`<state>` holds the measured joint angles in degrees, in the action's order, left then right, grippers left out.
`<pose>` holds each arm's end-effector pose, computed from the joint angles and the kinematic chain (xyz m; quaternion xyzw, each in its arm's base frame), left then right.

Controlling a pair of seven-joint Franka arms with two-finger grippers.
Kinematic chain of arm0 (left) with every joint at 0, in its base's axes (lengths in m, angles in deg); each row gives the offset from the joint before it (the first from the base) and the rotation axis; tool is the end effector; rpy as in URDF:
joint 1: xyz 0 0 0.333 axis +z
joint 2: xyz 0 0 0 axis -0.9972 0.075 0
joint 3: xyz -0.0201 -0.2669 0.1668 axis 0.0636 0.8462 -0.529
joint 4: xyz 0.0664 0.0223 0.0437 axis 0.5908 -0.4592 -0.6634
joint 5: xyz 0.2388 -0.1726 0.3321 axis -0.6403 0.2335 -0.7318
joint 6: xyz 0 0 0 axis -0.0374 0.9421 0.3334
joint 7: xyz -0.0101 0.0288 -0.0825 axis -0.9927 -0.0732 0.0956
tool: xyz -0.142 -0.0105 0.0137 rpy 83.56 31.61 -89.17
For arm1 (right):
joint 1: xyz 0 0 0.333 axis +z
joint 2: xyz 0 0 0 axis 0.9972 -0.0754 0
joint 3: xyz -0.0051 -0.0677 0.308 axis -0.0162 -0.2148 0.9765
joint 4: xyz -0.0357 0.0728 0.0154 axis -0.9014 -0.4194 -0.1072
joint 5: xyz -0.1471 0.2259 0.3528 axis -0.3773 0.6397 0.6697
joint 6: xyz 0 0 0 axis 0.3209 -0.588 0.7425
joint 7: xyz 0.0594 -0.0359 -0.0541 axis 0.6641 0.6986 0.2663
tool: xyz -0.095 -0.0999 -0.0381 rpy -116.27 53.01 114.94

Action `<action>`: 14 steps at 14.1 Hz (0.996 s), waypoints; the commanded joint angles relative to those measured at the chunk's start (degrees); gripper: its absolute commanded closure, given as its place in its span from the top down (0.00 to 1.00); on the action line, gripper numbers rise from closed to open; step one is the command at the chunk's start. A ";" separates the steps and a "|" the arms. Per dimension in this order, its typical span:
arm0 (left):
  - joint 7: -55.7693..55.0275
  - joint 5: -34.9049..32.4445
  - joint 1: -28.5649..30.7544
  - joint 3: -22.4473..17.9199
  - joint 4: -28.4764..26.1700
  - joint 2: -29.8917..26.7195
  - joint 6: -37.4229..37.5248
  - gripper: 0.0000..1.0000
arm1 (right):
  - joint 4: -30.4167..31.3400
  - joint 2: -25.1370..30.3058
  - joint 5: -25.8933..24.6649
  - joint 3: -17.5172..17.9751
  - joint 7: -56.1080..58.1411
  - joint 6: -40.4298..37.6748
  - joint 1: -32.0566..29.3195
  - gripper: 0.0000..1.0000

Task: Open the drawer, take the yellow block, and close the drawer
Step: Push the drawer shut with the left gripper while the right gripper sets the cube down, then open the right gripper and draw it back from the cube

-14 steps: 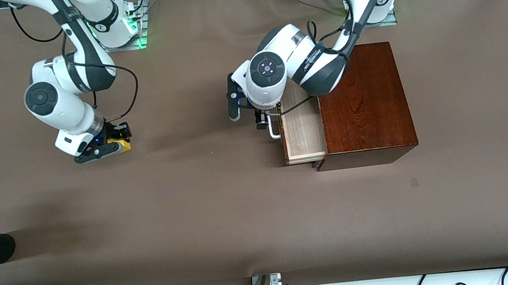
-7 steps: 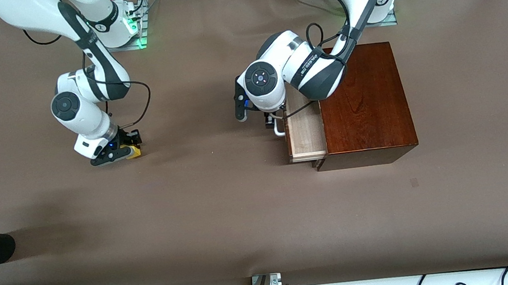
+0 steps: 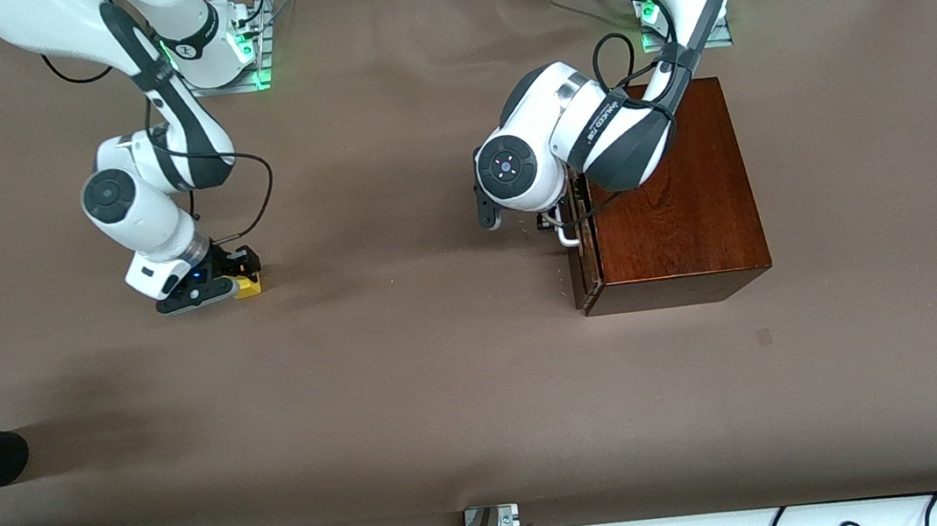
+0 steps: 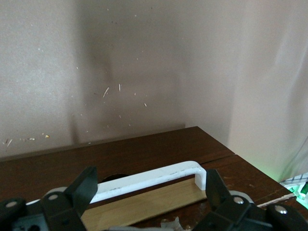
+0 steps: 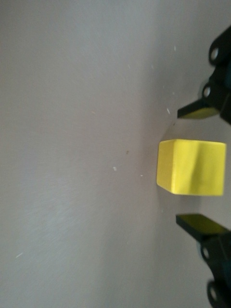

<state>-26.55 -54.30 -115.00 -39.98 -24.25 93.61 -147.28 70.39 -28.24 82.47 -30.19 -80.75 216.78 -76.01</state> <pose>0.5468 -0.4269 0.2571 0.6711 -0.7076 -0.2201 0.0227 0.5752 0.0945 0.1693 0.9925 0.1170 0.0359 0.0014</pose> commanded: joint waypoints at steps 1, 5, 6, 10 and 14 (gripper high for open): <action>0.78 -2.05 0.03 -0.02 -1.23 -2.15 1.25 1.00 | -5.97 6.03 -0.55 1.21 0.20 -13.64 -1.41 1.00; 0.96 -2.05 1.61 -0.10 -1.32 -3.20 3.01 1.00 | -19.44 8.50 -0.28 1.21 0.28 -28.02 -2.20 1.00; 0.96 -2.05 1.96 -0.10 -1.32 -3.29 3.19 1.00 | -20.33 9.73 -0.02 1.21 0.20 -29.59 -2.20 1.00; 0.87 -2.05 2.14 -0.10 -1.41 -3.21 3.45 1.00 | -28.57 12.11 0.42 1.30 -0.94 -43.80 -1.85 1.00; 0.34 -4.93 1.88 -0.19 -1.94 -2.77 4.15 1.00 | -30.18 14.91 1.12 1.74 -0.95 -48.84 -1.76 1.00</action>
<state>-26.59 -55.79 -113.01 -40.20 -24.71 91.77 -144.03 40.82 -14.97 82.75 -29.32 -81.14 170.57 -77.02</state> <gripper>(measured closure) 0.000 0.000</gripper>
